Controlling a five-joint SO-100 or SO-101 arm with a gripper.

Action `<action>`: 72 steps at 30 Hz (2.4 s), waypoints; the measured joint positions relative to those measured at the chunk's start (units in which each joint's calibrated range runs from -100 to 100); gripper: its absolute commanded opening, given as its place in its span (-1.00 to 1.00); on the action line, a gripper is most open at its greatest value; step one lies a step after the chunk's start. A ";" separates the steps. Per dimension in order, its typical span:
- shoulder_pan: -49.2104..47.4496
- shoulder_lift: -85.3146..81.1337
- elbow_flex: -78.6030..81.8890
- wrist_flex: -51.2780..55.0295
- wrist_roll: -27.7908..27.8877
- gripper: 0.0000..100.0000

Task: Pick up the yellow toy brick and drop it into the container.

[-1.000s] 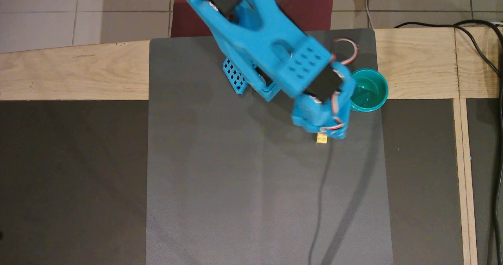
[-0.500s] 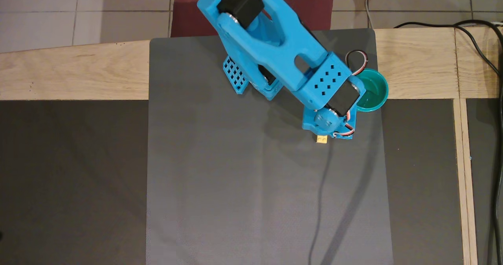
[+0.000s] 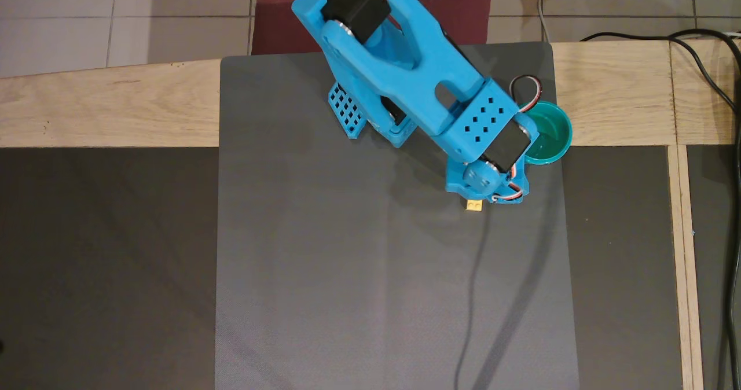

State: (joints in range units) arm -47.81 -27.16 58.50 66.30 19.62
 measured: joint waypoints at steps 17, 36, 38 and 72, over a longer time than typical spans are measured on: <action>4.53 0.00 0.00 -1.58 3.91 -0.45; 5.64 -0.42 9.88 -7.04 4.60 -0.48; 5.64 -0.51 9.97 -7.13 4.60 -0.65; -11.95 0.00 -26.64 25.52 0.05 -1.00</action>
State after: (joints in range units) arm -59.76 -27.16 31.85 91.82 19.67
